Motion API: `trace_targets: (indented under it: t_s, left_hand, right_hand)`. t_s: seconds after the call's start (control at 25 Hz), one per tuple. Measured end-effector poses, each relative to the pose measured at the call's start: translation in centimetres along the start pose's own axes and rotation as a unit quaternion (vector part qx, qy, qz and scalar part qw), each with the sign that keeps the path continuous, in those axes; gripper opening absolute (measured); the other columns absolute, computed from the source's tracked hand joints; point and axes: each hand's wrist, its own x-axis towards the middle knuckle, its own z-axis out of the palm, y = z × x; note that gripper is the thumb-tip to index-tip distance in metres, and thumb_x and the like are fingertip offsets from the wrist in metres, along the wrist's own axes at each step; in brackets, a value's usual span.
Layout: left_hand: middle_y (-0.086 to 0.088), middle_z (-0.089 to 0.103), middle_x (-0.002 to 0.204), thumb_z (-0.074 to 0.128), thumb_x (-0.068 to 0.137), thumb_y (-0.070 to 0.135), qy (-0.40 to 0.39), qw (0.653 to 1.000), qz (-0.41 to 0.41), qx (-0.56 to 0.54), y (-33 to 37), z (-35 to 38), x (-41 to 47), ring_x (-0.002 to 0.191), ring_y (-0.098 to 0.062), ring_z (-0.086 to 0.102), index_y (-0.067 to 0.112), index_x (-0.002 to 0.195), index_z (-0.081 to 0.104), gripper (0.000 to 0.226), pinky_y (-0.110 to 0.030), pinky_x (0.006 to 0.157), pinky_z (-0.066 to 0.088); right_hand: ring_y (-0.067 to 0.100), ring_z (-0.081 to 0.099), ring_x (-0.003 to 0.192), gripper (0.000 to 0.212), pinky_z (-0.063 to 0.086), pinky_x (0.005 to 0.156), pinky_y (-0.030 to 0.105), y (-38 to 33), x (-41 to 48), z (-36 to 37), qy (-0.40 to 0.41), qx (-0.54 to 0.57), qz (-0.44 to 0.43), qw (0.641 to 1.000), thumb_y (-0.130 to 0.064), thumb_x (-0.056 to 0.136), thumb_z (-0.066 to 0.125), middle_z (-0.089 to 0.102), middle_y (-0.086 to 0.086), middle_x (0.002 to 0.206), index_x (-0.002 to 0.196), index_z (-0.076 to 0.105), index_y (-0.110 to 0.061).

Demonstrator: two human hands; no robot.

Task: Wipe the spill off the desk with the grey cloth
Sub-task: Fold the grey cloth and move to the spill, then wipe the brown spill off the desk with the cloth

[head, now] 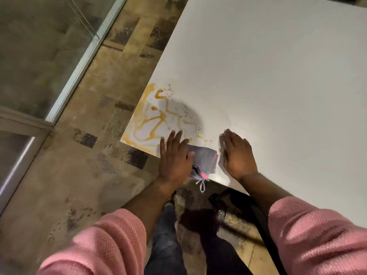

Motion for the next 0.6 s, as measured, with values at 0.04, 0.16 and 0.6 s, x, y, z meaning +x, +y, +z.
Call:
trace_targets:
  t_s: [0.04, 0.16, 0.6]
  left_hand:
    - [-0.011, 0.037, 0.163, 0.059, 0.094, 0.042, -0.02, 1.0, 0.01, 0.001, 1.2, 0.7, -1.1, 0.155, -0.03, 0.026, 0.014, 0.142, 0.055, 0.055, -0.055, 0.128, 0.01]
    - [-0.014, 0.017, 0.171, 0.039, 0.097, 0.058, -0.089, 0.995, -0.03, 0.024, 4.2, 3.2, -3.6, 0.159, -0.032, 0.008, 0.016, 0.16, 0.03, 0.076, -0.059, 0.127, 0.01]
    - [-0.017, 0.02, 0.169, 0.026, 0.1, 0.065, -0.057, 0.994, -0.057, 0.075, 3.5, 7.7, -2.3, 0.158, -0.034, 0.014, 0.013, 0.161, 0.025, 0.08, -0.062, 0.124, 0.013]
  right_hand:
    - [0.04, 0.045, 0.142, 0.056, 0.041, 0.106, 0.055, 0.8, 0.0, 0.3, -0.014, -0.031, 0.001, 0.999, -0.02, 0.095, 0.05, 0.042, 0.02, 0.16, 0.148, 0.047, -0.004]
    - [0.037, 0.024, 0.156, 0.062, 0.022, 0.122, 0.063, 1.8, -0.4, 1.9, -0.044, -0.05, 0.029, 0.997, -0.03, 0.104, 0.041, 0.021, 0.017, 0.171, 0.16, 0.029, -0.007]
    - [0.029, 0.011, 0.162, 0.065, 0.011, 0.128, 0.062, 3.1, -0.8, 4.8, 0.004, -0.055, 0.029, 0.998, -0.04, 0.106, 0.026, 0.013, 0.011, 0.175, 0.165, 0.019, -0.014]
